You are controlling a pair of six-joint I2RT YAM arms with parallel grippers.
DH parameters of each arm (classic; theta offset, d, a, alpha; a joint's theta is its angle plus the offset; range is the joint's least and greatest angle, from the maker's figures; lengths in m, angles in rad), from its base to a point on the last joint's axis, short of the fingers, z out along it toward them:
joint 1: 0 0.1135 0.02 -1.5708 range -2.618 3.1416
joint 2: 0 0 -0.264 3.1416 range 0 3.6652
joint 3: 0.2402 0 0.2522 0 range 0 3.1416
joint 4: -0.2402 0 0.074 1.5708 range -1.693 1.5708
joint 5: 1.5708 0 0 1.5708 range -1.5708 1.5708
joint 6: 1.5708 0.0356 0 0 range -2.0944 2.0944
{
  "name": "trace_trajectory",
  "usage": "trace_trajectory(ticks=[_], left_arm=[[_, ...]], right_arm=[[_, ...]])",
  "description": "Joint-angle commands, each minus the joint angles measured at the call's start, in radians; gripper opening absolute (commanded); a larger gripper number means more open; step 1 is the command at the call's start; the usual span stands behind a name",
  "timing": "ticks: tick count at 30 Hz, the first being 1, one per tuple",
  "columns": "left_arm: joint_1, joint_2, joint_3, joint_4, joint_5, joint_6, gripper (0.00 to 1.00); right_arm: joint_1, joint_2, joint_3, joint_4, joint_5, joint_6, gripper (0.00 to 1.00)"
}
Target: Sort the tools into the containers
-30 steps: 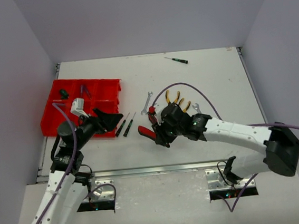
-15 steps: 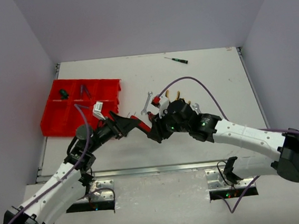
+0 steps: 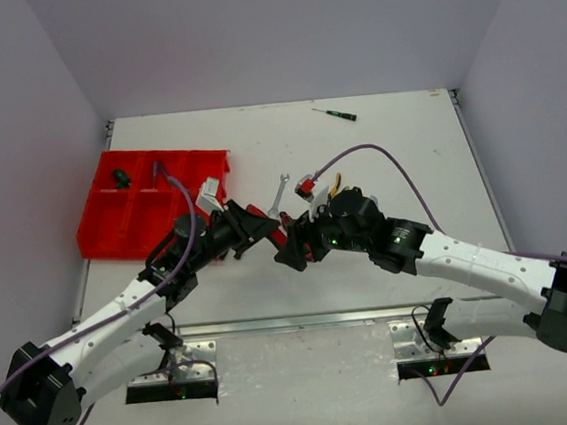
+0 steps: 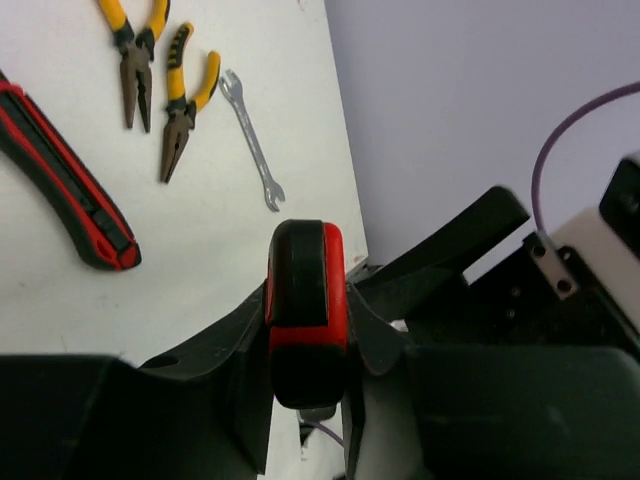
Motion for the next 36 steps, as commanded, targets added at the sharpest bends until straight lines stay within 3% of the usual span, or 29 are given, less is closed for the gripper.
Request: trace_trajectory(ticks=[1,5,7,9,16,22,28,30,34,36], left_arm=[[0.0,0.047,0.227,-0.231,-0.3,0.152,0.0],[0.106,0.191,0.446,-0.481,-0.611,0.299,0.0],[0.196,0.265,0.491,-0.499,-0.627,0.343,0.0],[0.33,0.394,0.636,-0.532,-0.627,0.401,0.0],[0.472,0.87,1.124,-0.687,-0.699,0.549,0.0],[0.472,1.048,1.274,-0.695,-0.666,0.648,0.0],[0.444,1.05,1.21,-0.638,-0.547,0.638,0.03],[0.435,1.058,1.2,-0.627,-0.534,0.64,0.1],[0.435,1.085,1.196,-0.635,-0.48,0.644,0.44],[0.435,1.072,1.189,-0.635,-0.465,0.644,0.5]], right_arm=[[0.008,-0.073,-0.024,0.024,0.102,0.023,0.99],[0.006,-0.083,-0.003,-0.131,0.276,0.03,0.99],[0.004,-0.09,-0.018,-0.139,0.287,0.03,0.99],[0.004,-0.114,-0.053,-0.142,0.281,0.027,0.99],[0.003,-0.205,-0.152,-0.148,0.292,0.011,0.99],[-0.002,-0.28,-0.225,-0.155,0.308,-0.015,0.99],[-0.01,-0.241,-0.222,-0.156,0.304,-0.017,0.99],[-0.011,-0.205,-0.207,-0.155,0.292,-0.014,0.99],[-0.02,-0.109,-0.164,-0.155,0.275,-0.029,0.99],[-0.029,-0.065,-0.144,-0.159,0.265,-0.037,0.99]])
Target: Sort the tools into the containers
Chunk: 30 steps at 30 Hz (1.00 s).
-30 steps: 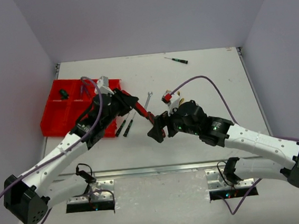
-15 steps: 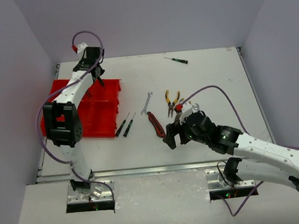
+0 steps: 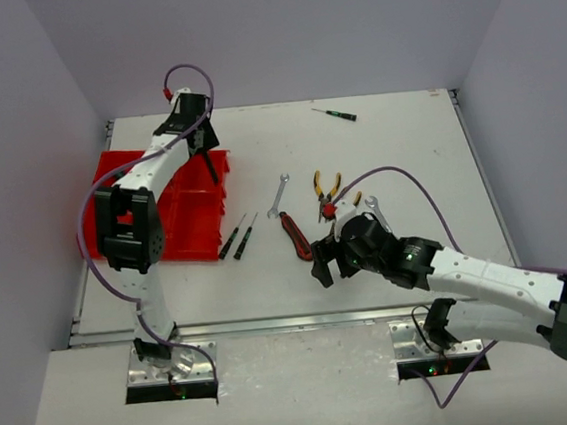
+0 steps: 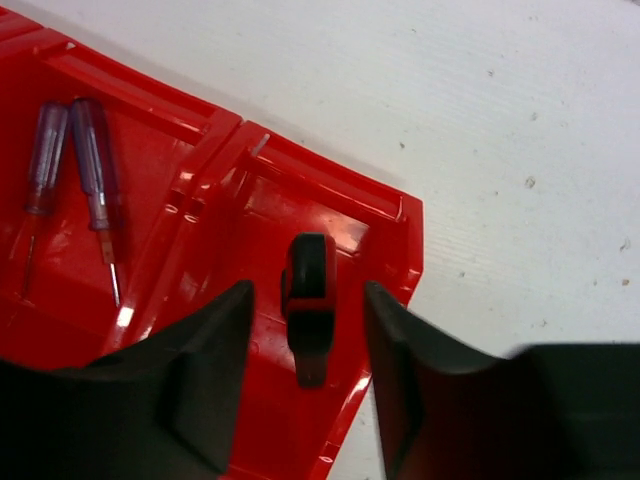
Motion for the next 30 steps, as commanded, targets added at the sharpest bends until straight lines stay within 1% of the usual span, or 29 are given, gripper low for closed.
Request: trace_trajectory(ticks=[1,3,4,5,6,8,11,14,15,16,17,18,19,21,23,25,26,27,28,29,30], left_arm=[[-0.009,-0.038,-0.01,0.044,0.068,0.009,0.57],[-0.009,-0.062,-0.014,0.032,0.078,-0.005,0.64],[-0.009,-0.086,-0.014,0.022,0.09,-0.009,0.71],[-0.01,-0.107,-0.018,0.017,0.093,-0.01,0.73],[-0.017,-0.133,-0.025,0.017,0.089,-0.012,0.79],[-0.03,-0.23,-0.048,0.005,0.066,-0.025,0.99],[-0.035,-0.415,-0.121,-0.003,0.103,-0.054,1.0],[-0.057,-0.654,-0.287,0.064,0.144,-0.06,1.0],[-0.07,-0.714,-0.293,0.079,0.148,-0.055,1.0],[-0.089,-0.767,-0.357,0.088,0.154,-0.041,1.0],[-0.096,-0.858,-0.425,0.081,0.16,-0.034,1.0],[-0.097,-0.914,-0.466,0.078,0.167,-0.03,1.0],[-0.097,-0.985,-0.497,0.075,0.177,-0.025,1.0],[-0.097,-1.095,-0.592,0.071,0.19,-0.01,1.0],[-0.097,-1.156,-0.66,0.066,0.198,0.009,1.0],[-0.097,-1.191,-0.718,0.06,0.216,0.006,1.0],[-0.097,-1.201,-0.741,0.059,0.231,0.0,1.0],[-0.097,-1.208,-0.768,0.066,0.258,-0.016,1.0],[-0.097,-1.216,-0.803,0.084,0.309,-0.041,1.0],[-0.097,-1.222,-0.835,0.111,0.366,-0.057,1.0],[-0.097,-1.225,-0.835,0.112,0.366,-0.075,1.0]], right_arm=[[-0.026,0.11,0.097,0.028,-0.011,-0.026,0.99],[-0.035,0.172,0.127,0.028,-0.015,-0.03,0.99],[-0.041,0.229,0.159,0.026,-0.01,-0.032,0.99],[-0.045,0.271,0.184,0.021,-0.003,-0.034,0.99],[-0.048,0.309,0.224,0.008,0.013,-0.038,0.99],[-0.06,0.433,0.278,-0.032,0.06,-0.042,0.99],[-0.079,0.587,0.367,-0.077,0.097,-0.036,0.99],[-0.085,0.707,0.455,-0.103,0.093,-0.046,0.95],[-0.084,0.735,0.474,-0.11,0.095,-0.048,0.94],[-0.085,0.76,0.508,-0.116,0.101,-0.051,0.92],[-0.086,0.8,0.525,-0.122,0.104,-0.058,0.89],[-0.089,0.823,0.538,-0.128,0.105,-0.06,0.88],[-0.096,0.84,0.555,-0.132,0.091,-0.059,0.83],[-0.101,0.873,0.571,-0.133,0.054,-0.054,0.64],[-0.102,0.888,0.572,-0.118,0.028,-0.052,0.48],[-0.101,0.89,0.567,-0.116,0.013,-0.051,0.27],[-0.1,0.888,0.566,-0.117,0.011,-0.05,0.18],[-0.099,0.877,0.561,-0.116,0.011,-0.048,0.12],[-0.096,0.844,0.546,-0.112,0.02,-0.042,0.07],[-0.091,0.807,0.53,-0.111,0.035,-0.036,0.06],[-0.091,0.806,0.519,-0.113,0.036,-0.03,0.06]])
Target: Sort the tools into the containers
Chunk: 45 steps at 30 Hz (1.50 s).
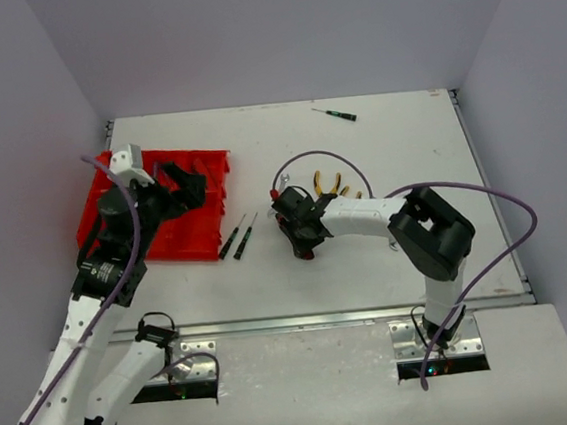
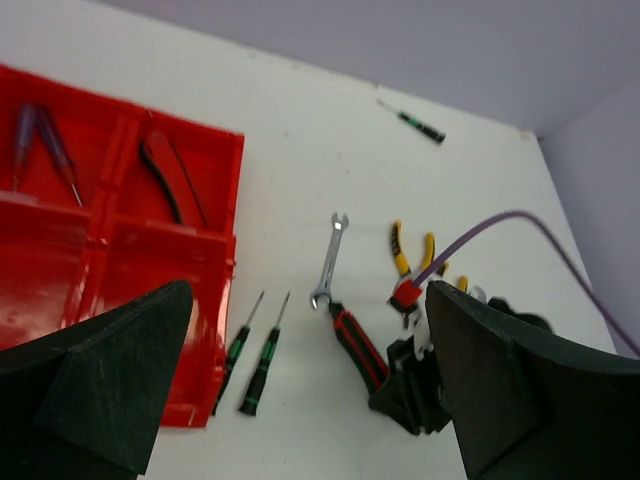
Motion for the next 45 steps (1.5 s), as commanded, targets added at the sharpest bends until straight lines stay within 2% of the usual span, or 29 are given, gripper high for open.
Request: trace_trajectory(ticks=[1,4,10,12,15,18,20,23,25,26,28,29,30,31,32,34,35,37,38,40,43,45], left_arm=[[0.003,0.009,-0.125,0.099,0.246,-0.089,1.0],[-0.017,0.021,-0.215,0.305,0.388,-0.203,1.0],[-0.128,0.112,-0.346,0.634,0.478,-0.385,1.0],[-0.159,0.149,-0.359,0.735,0.502,-0.437,1.0],[-0.212,0.22,-0.353,0.813,0.486,-0.476,1.0],[-0.252,0.261,-0.336,0.822,0.462,-0.492,0.97],[-0.274,0.288,-0.328,0.812,0.422,-0.498,0.89],[-0.3,0.312,-0.329,0.82,0.41,-0.506,0.62],[-0.317,0.324,-0.326,0.823,0.408,-0.508,0.52],[-0.332,0.347,-0.319,0.827,0.413,-0.507,0.41],[-0.356,0.36,-0.304,0.84,0.435,-0.503,0.26],[-0.383,0.387,-0.282,0.85,0.455,-0.492,0.1],[-0.395,0.406,-0.268,0.842,0.461,-0.485,0.02],[-0.4,0.419,-0.254,0.823,0.457,-0.475,0.0],[-0.401,0.43,-0.234,0.793,0.447,-0.458,0.0],[-0.395,0.433,-0.172,0.662,0.354,-0.398,0.0],[-0.389,0.432,-0.124,0.584,0.294,-0.365,0.0],[-0.365,0.443,-0.031,0.4,0.168,-0.303,0.0],[-0.336,0.454,0.061,0.236,0.104,-0.273,0.0],[-0.189,0.488,0.173,0.072,-0.067,-0.208,0.0],[0.02,0.575,0.294,0.009,-0.104,-0.168,0.0],[0.111,0.692,0.416,-0.036,-0.148,-0.141,0.0]], right_arm=[[0.019,-0.149,-0.046,0.003,0.033,0.034,0.04],[0.038,-0.29,-0.122,0.04,0.011,0.045,0.03],[0.041,-0.628,-0.334,0.284,-0.173,0.015,0.01],[0.041,-0.678,-0.363,0.337,-0.217,0.005,0.01],[0.044,-0.752,-0.396,0.375,-0.267,0.005,0.01],[0.043,-0.79,-0.412,0.41,-0.282,0.005,0.0],[0.043,-0.823,-0.425,0.431,-0.291,0.01,0.0],[0.043,-0.865,-0.459,0.479,-0.294,0.016,0.01],[0.043,-0.875,-0.47,0.501,-0.297,0.019,0.01],[0.043,-0.877,-0.469,0.507,-0.295,0.022,0.01],[0.043,-0.872,-0.466,0.514,-0.3,0.025,0.02],[0.043,-0.87,-0.465,0.524,-0.307,0.028,0.02],[0.043,-0.869,-0.467,0.529,-0.307,0.034,0.04],[0.043,-0.872,-0.47,0.531,-0.303,0.04,0.08],[0.043,-0.877,-0.472,0.53,-0.294,0.042,0.18],[0.043,-0.894,-0.48,0.508,-0.251,0.051,0.55],[0.043,-0.897,-0.481,0.492,-0.218,0.05,0.69],[0.043,-0.921,-0.483,0.441,-0.152,0.05,0.9],[0.043,-0.93,-0.483,0.403,-0.066,0.056,0.98],[0.041,-0.958,-0.485,0.284,0.072,0.065,0.99],[0.039,-1.014,-0.509,0.242,0.151,0.059,0.99],[0.036,-1.043,-0.531,0.242,0.156,0.049,0.99]])
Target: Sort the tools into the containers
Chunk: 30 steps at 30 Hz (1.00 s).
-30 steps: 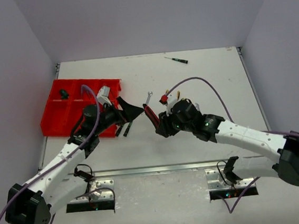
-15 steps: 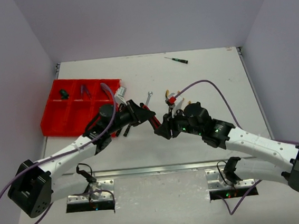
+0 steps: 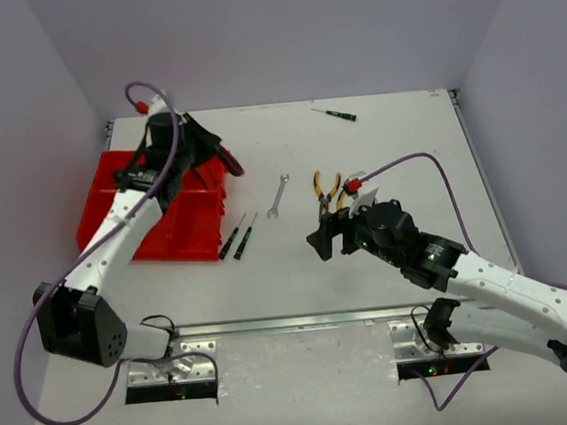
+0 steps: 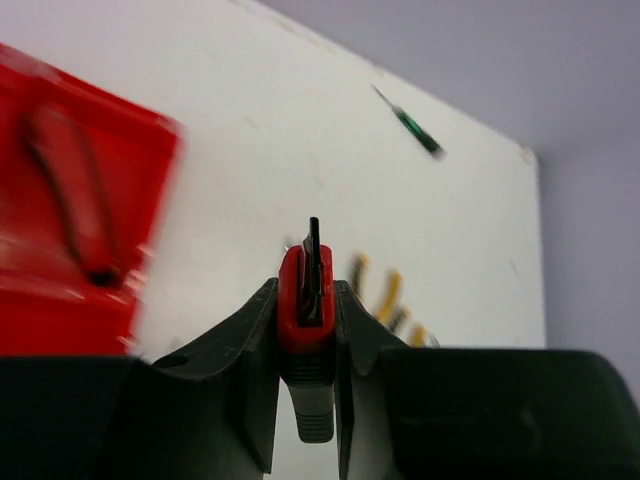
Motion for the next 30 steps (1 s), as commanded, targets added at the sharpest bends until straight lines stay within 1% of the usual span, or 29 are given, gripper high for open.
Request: trace_trajectory(ticks=[1,2,3,6,8,10,12,17,19,22,23,24,27,28,30], left_arm=[[0.223,0.185,0.247,-0.193,-0.229,0.121,0.0],[0.229,0.246,0.274,-0.201,-0.234,0.128,0.0],[0.25,0.338,0.38,-0.234,-0.255,0.155,0.0],[0.278,0.502,0.592,-0.293,-0.265,0.223,0.0],[0.279,0.632,0.704,-0.335,-0.268,0.26,0.0],[0.279,0.702,0.76,-0.391,-0.275,0.279,0.0],[0.279,0.744,0.759,-0.393,-0.278,0.289,0.0],[0.269,0.729,0.651,-0.317,-0.223,0.304,0.0],[0.238,0.729,0.623,-0.31,-0.214,0.31,0.01],[0.21,0.741,0.622,-0.311,-0.187,0.314,0.13],[0.202,0.741,0.623,-0.311,-0.184,0.314,0.18],[0.198,0.733,0.619,-0.312,-0.18,0.311,0.27],[0.177,0.699,0.607,-0.325,-0.18,0.295,0.5],[0.172,0.678,0.594,-0.329,-0.187,0.291,0.6],[0.156,0.638,0.587,-0.349,-0.226,0.288,0.74]], right_arm=[[-0.007,-0.071,-0.035,-0.05,0.146,-0.007,0.99],[-0.007,-0.075,-0.039,-0.05,0.146,-0.011,0.99],[-0.008,-0.088,-0.048,-0.05,0.146,-0.023,0.99],[-0.012,-0.112,-0.069,-0.05,0.146,-0.043,0.99],[-0.014,-0.121,-0.087,-0.051,0.131,-0.05,0.99],[-0.018,-0.124,-0.094,-0.05,0.128,-0.06,0.99],[-0.019,-0.124,-0.1,-0.05,0.123,-0.07,0.99],[-0.023,-0.1,-0.105,-0.047,0.113,-0.072,0.99],[-0.025,-0.076,-0.106,-0.032,0.093,-0.066,0.99],[-0.025,-0.039,-0.094,-0.029,0.072,-0.066,0.99],[-0.025,-0.034,-0.093,-0.029,0.068,-0.066,0.99],[-0.026,-0.03,-0.094,-0.03,0.068,-0.066,0.99],[-0.028,-0.027,-0.1,-0.029,0.074,-0.066,0.99],[-0.031,-0.027,-0.1,-0.03,0.076,-0.065,0.99],[-0.035,-0.026,-0.101,-0.029,0.073,-0.063,0.99]])
